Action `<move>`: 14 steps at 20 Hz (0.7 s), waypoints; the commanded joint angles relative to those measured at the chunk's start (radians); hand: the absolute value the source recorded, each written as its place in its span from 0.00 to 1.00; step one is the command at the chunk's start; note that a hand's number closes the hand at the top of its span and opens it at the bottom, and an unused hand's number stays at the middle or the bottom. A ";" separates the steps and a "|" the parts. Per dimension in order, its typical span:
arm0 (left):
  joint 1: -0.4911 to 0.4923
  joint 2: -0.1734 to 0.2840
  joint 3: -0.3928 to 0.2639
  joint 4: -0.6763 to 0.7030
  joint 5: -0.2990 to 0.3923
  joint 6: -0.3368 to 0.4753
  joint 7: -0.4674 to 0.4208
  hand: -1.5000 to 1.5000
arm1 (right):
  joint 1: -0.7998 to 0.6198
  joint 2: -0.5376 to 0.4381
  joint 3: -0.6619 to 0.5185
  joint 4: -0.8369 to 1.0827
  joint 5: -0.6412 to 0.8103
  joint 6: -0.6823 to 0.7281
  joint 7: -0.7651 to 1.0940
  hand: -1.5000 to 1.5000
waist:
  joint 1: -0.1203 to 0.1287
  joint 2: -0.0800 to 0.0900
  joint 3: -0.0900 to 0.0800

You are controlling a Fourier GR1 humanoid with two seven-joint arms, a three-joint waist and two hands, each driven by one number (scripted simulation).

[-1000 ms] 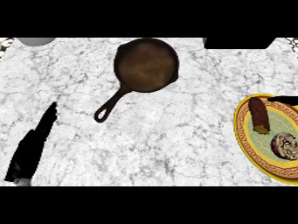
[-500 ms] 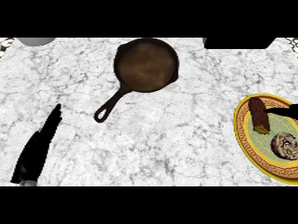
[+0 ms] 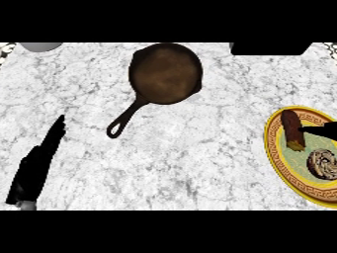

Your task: Pick the cupcake from the plate and place it in the pan

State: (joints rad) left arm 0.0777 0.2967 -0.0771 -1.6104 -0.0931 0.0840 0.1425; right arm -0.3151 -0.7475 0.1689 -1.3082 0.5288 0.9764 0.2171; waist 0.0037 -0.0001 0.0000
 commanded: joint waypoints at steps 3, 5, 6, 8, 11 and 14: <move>-0.035 0.028 0.074 0.028 0.023 -0.065 -0.008 0.50 | -0.009 0.048 0.016 0.100 0.103 -0.050 -0.082 0.00 | 0.004 0.002 0.000; -0.049 -0.027 0.030 0.018 -0.034 -0.026 0.029 0.50 | 0.000 0.085 0.017 0.071 0.136 -0.050 -0.054 0.00 | 0.001 0.001 0.000; -0.008 -0.046 0.026 0.060 -0.037 -0.021 -0.064 0.50 | 0.018 0.090 0.025 0.092 0.156 -0.091 -0.083 0.00 | 0.002 0.001 0.000; -0.016 -0.030 0.042 0.007 -0.026 -0.045 0.008 0.50 | 0.054 0.032 -0.004 0.059 0.160 -0.059 -0.122 0.00 | -0.002 0.000 0.000; 0.012 0.012 0.074 -0.102 0.013 -0.085 0.082 0.50 | 0.058 0.053 -0.009 0.109 0.178 -0.099 -0.132 0.00 | 0.002 -0.001 0.001; -0.012 -0.059 0.055 0.027 -0.048 -0.039 -0.016 0.50 | 0.049 0.084 -0.039 0.077 0.188 -0.081 -0.124 0.00 | -0.003 0.000 0.000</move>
State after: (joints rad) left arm 0.0773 0.2679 -0.0259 -1.6162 -0.1178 0.0350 0.1452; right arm -0.2804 -0.6878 0.1544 -1.2109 0.7036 0.8808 0.0881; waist 0.0018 -0.0080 -0.0091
